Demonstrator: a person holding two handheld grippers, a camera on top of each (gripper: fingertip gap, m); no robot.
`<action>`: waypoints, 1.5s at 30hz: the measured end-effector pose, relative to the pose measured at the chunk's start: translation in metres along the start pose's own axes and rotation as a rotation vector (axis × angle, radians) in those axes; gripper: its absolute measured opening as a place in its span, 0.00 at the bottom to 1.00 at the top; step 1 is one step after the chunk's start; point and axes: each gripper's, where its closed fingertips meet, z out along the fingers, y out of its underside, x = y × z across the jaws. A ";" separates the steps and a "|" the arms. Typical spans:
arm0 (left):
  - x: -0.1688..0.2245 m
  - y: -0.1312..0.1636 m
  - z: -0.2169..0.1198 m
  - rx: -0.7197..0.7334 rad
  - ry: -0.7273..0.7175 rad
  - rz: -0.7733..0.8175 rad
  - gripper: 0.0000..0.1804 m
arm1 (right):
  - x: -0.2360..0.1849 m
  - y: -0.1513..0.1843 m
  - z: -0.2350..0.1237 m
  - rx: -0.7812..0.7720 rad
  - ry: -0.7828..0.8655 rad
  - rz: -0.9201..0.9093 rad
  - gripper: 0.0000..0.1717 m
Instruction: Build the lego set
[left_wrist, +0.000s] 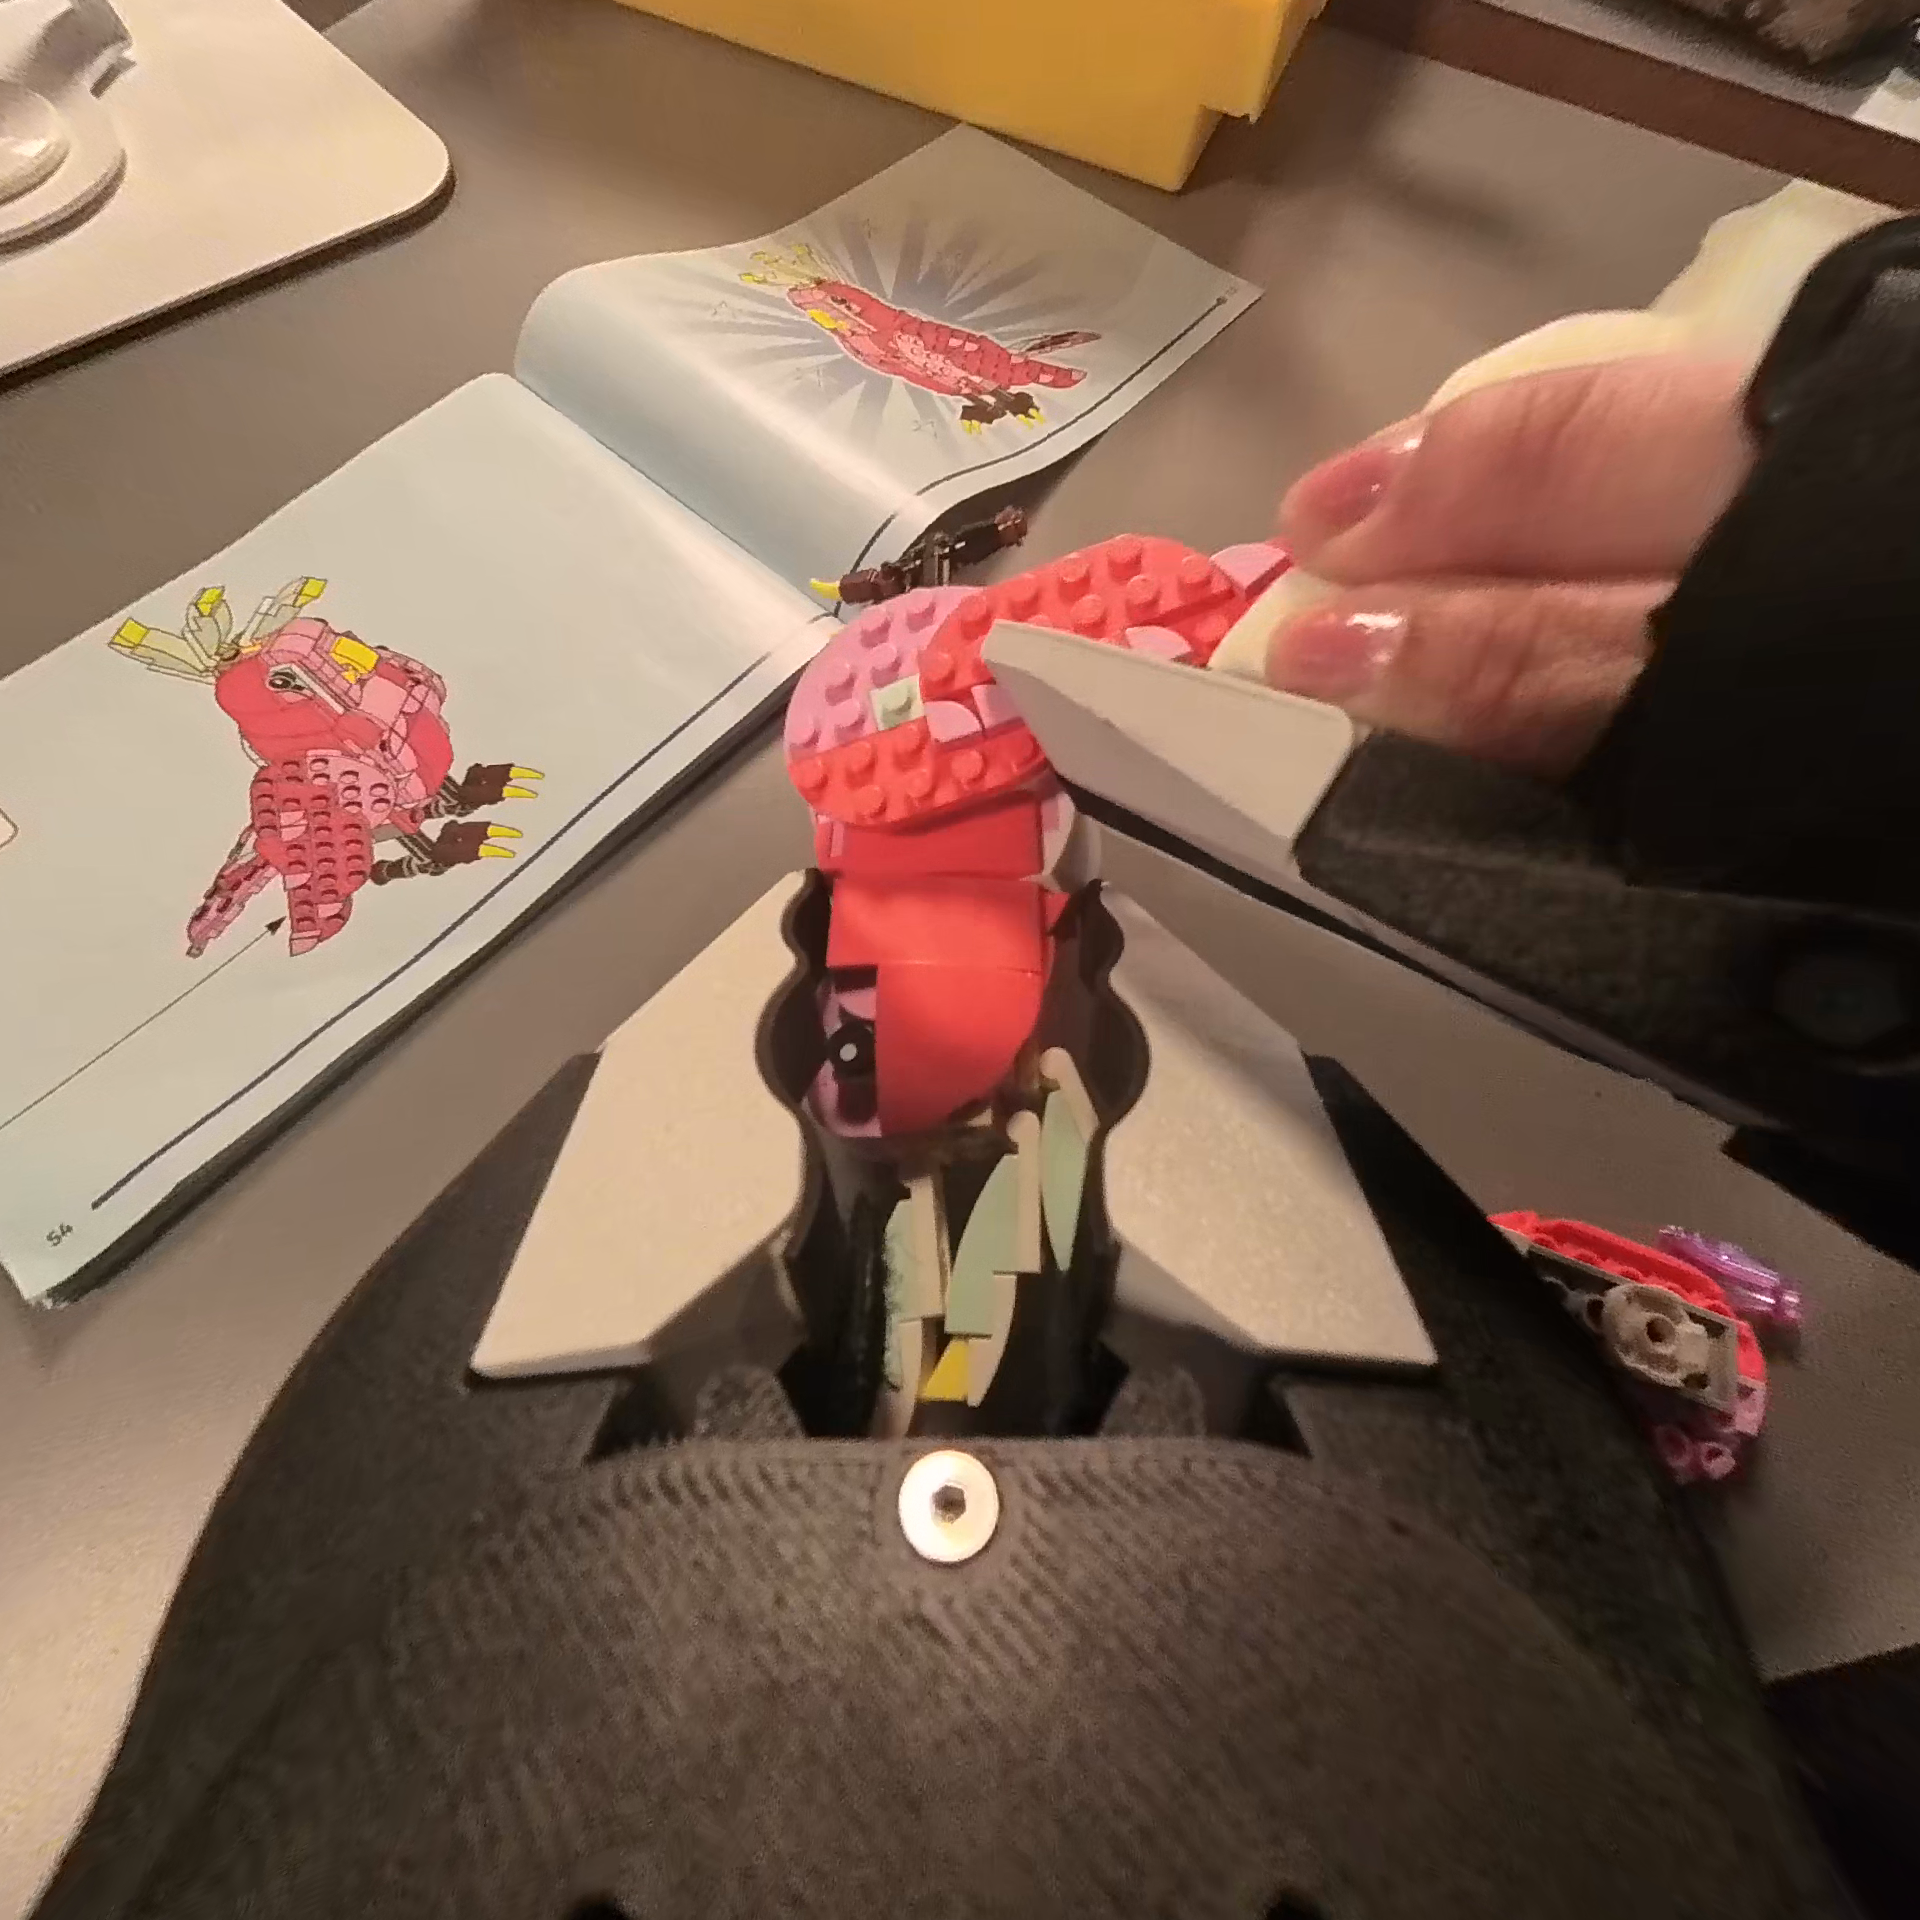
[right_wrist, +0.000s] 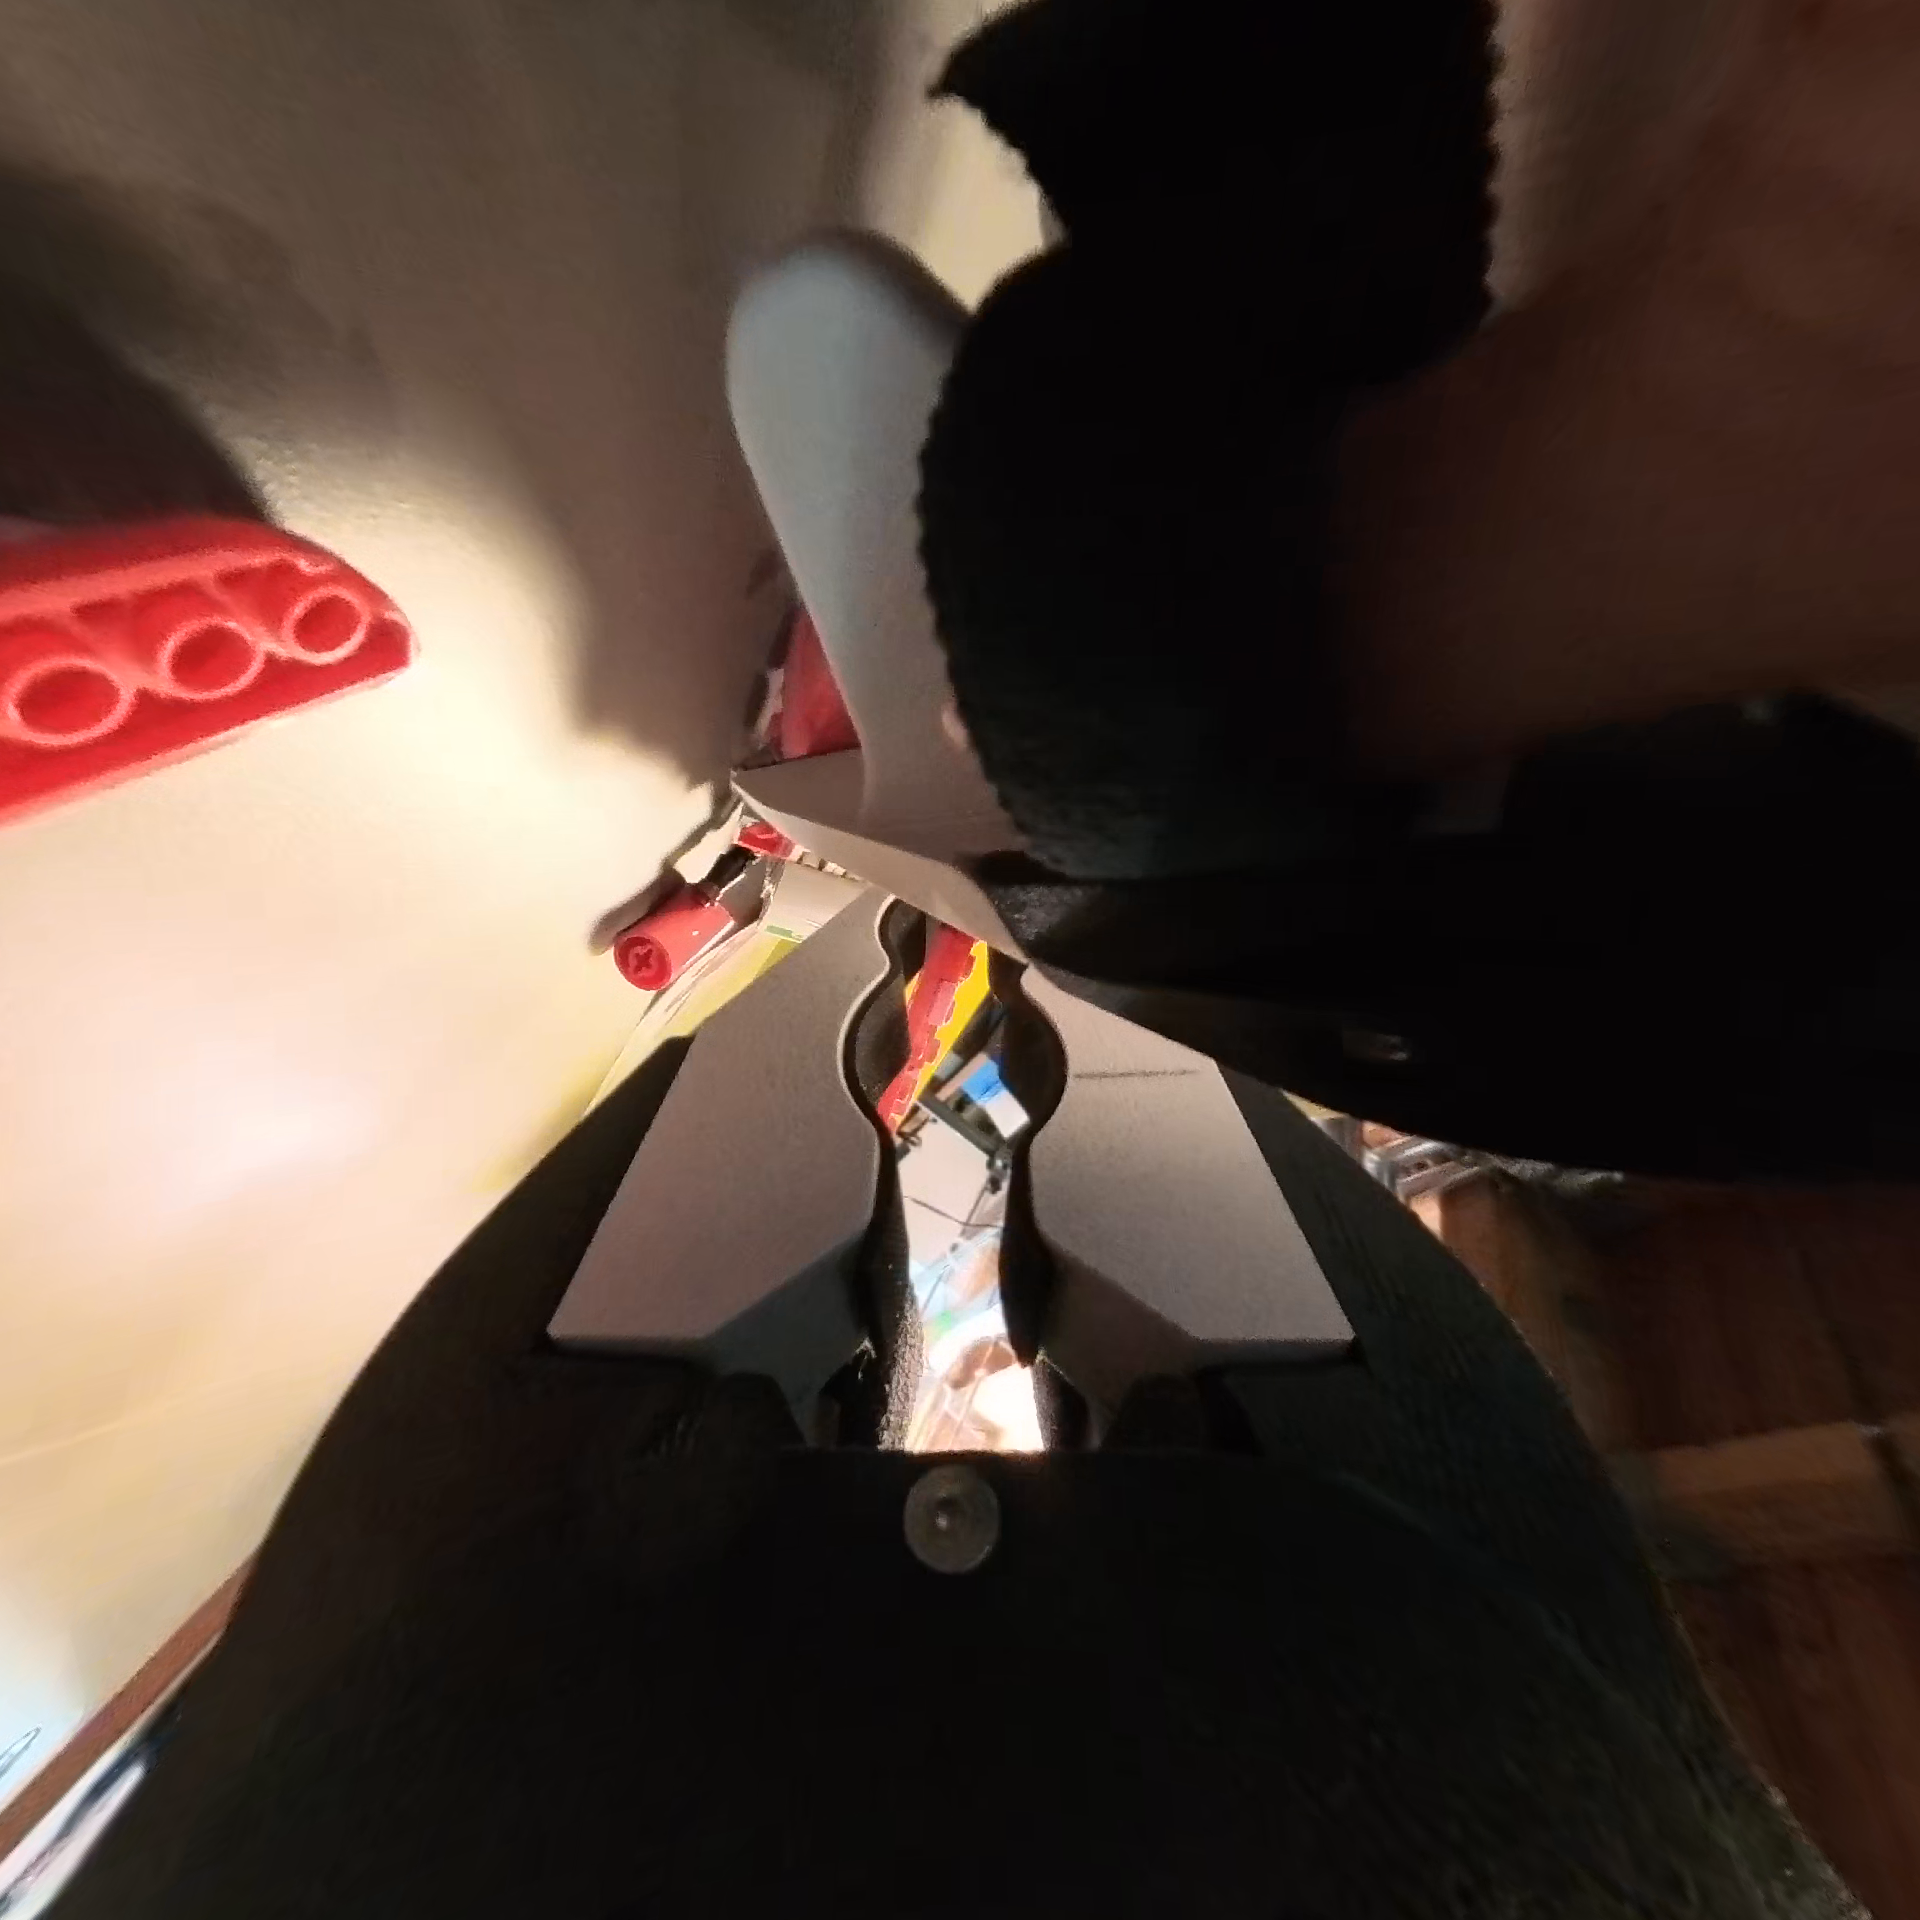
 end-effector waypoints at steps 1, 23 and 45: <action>0.000 0.000 0.000 -0.001 -0.002 0.004 0.25 | -0.001 0.000 0.000 -0.001 -0.003 0.002 0.04; 0.000 0.006 0.000 -0.040 -0.032 0.088 0.26 | 0.003 0.005 0.001 0.011 -0.003 0.248 0.08; 0.001 0.007 0.001 -0.039 -0.028 0.112 0.26 | -0.005 0.010 -0.008 0.127 -0.191 0.370 0.08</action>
